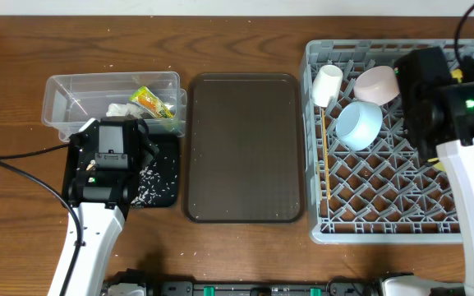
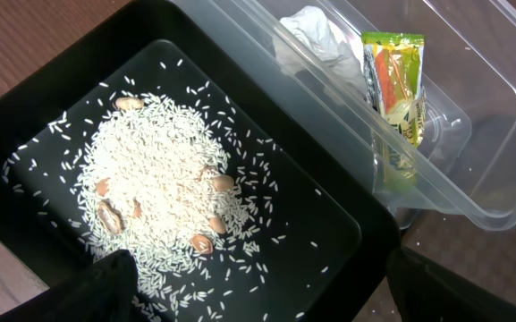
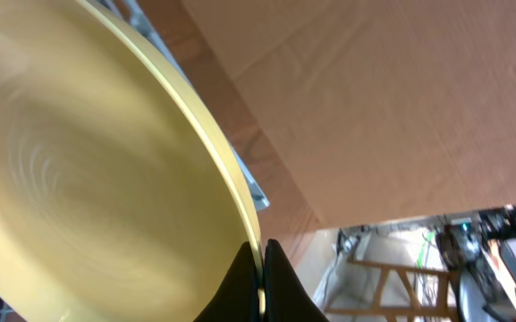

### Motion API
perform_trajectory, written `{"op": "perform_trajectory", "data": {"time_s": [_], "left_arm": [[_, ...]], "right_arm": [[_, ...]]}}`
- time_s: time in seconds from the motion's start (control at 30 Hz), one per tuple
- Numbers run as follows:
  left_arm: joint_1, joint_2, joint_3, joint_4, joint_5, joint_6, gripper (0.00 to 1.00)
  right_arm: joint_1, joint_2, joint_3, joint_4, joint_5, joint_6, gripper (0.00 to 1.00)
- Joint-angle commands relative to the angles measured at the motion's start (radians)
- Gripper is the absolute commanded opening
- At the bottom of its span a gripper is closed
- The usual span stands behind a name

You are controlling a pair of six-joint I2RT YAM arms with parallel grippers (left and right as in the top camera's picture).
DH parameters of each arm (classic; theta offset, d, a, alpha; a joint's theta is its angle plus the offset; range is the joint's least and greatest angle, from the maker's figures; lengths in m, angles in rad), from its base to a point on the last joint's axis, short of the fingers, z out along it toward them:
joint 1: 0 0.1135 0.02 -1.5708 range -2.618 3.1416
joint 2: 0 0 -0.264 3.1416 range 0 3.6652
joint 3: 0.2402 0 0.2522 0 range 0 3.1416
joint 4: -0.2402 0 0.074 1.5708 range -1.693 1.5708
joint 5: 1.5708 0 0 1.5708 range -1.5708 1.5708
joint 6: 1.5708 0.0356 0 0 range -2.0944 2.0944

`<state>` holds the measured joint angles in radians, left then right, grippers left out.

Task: Sort waste into correct bins and load items into the dishwasher rack
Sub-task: 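Lower the yellow plate upright into the rack slots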

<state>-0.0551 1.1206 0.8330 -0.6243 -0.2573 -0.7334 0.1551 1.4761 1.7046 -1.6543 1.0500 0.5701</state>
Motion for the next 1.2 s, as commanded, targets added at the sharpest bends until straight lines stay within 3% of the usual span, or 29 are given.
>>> {"op": "perform_trajectory", "data": {"time_s": [0.0, 0.73, 1.17], "left_arm": [[0.004, 0.004, 0.026, 0.0, 0.002, -0.005, 0.92], [0.004, 0.004, 0.026, 0.0, 0.002, -0.005, 0.92], [0.004, 0.004, 0.026, 0.0, 0.002, -0.005, 0.92]], "right_arm": [[-0.027, 0.034, -0.003, 0.014, 0.013, -0.005, 0.01], [-0.03, 0.361, -0.003, 0.048, -0.07, -0.081, 0.01], [-0.027, 0.375, -0.003, 0.13, -0.153, -0.093, 0.01]]}}
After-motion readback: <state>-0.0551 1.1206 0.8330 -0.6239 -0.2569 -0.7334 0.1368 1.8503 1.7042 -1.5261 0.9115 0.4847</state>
